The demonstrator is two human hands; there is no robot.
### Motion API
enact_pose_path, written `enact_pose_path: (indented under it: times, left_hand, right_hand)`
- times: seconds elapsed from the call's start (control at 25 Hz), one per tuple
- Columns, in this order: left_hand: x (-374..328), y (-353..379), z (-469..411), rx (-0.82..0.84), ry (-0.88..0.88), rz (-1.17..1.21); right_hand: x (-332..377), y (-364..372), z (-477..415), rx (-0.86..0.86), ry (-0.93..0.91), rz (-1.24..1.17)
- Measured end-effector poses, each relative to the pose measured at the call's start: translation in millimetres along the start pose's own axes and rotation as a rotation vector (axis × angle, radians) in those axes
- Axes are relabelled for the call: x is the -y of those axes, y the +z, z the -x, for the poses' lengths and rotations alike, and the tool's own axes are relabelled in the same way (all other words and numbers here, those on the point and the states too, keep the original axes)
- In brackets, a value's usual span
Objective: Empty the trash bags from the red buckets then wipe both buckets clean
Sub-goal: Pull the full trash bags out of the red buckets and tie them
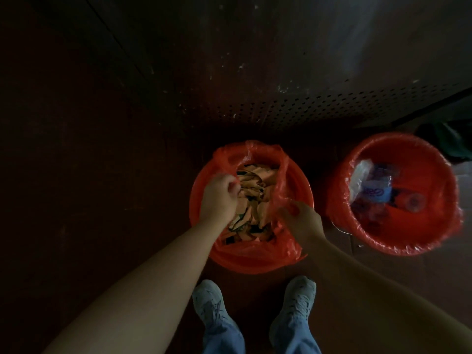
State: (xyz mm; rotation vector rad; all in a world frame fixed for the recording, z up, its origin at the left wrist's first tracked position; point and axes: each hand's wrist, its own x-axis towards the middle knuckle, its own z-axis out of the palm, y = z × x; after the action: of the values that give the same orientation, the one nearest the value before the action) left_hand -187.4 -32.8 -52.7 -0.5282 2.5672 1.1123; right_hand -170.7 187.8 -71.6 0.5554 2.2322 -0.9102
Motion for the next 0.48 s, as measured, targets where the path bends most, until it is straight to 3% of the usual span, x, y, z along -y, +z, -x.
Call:
enact_pose_path:
  times: [0.12, 0.2, 0.28, 0.4, 0.48]
  left_hand:
    - [-13.8, 14.0, 31.1, 0.285, 0.125, -0.056]
    - [-16.0, 14.7, 50.9, 0.378, 0.124, -0.074]
    - [-18.1, 8.6, 63.2, 0.348, -0.013, -0.006]
    - [-28.3, -9.5, 59.0, 0.245, -0.344, 0.092]
    - [-37.8, -25.1, 51.1, 0.214, -0.418, 0.062]
  right_hand:
    - [1.5, -17.2, 6.7, -0.032, 0.140, 0.096]
    - [0.9, -34.7, 14.5, 0.035, 0.269, 0.095]
    - [0.8, -50.9, 24.5, 0.082, 0.340, 0.056]
    - [5.0, -69.4, 38.7, 0.040, 0.292, 0.043]
    - [16.7, -79.0, 49.8, 0.003, 0.279, -0.051]
